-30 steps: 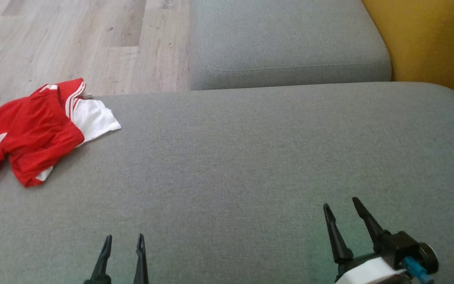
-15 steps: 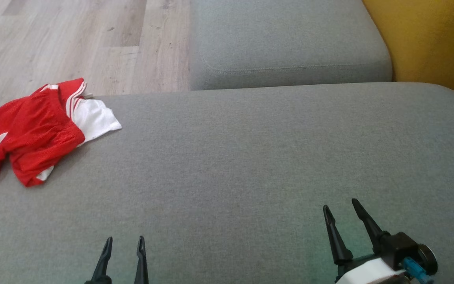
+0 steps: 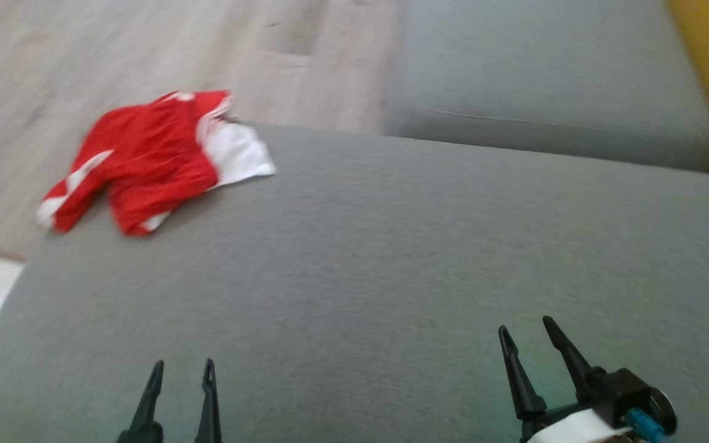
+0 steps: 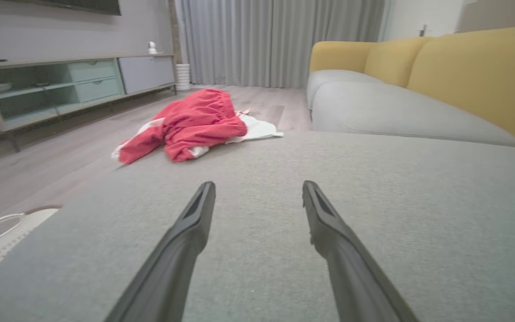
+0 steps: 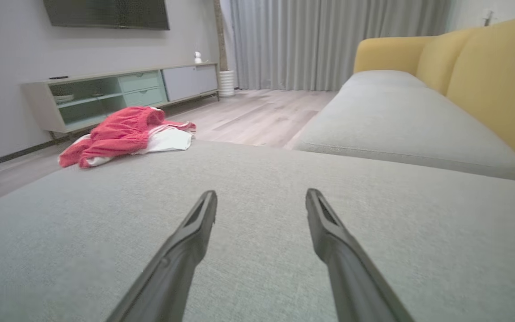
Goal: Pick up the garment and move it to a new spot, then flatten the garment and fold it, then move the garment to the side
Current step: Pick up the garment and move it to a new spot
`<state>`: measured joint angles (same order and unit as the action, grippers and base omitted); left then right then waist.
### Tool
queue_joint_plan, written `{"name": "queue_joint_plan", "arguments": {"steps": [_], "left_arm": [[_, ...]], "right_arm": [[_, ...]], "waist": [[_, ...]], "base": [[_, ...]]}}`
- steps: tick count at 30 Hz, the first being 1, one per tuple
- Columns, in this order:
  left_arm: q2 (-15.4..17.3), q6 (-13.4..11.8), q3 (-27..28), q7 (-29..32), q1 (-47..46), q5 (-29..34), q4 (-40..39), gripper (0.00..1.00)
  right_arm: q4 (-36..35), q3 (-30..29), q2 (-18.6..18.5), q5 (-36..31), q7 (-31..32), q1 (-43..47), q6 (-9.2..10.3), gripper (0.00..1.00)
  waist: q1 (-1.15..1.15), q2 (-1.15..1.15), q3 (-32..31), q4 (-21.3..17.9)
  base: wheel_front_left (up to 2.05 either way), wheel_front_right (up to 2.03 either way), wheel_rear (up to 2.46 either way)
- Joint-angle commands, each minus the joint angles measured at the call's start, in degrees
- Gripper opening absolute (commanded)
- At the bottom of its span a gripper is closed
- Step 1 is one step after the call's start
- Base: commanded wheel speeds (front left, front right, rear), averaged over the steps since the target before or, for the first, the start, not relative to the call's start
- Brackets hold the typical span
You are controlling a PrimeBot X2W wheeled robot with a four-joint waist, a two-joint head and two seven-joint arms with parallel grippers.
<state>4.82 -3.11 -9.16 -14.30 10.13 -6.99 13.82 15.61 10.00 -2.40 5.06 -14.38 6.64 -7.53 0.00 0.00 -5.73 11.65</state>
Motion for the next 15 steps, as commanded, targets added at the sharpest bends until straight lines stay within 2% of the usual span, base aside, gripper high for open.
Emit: {"name": "queue_joint_plan", "arguments": {"steps": [1,8,15], "left_arm": [[0.6,-0.5,2.5,-0.7,-3.3,0.3,-2.2,1.00],[1.3,-0.8,3.0,-0.7,-3.1,0.2,-3.3,1.00],[1.0,-1.6,4.0,-0.7,-2.6,-0.4,-5.1,1.00]], "right_arm": [[-2.1,1.0,-0.5,0.6,-0.6,-2.3,0.04,1.00],[-2.1,1.2,-0.5,1.4,-0.6,-2.8,0.04,1.00],[-1.5,2.8,-0.5,0.9,-0.6,-4.9,0.04,1.00]], "waist": [[0.00,0.00,0.4,6.5],[0.00,0.00,0.8,13.8],[0.00,0.00,2.4,15.3]], "base": [[0.00,0.00,0.00],[0.00,0.00,0.00],[0.00,0.00,0.00]]}}
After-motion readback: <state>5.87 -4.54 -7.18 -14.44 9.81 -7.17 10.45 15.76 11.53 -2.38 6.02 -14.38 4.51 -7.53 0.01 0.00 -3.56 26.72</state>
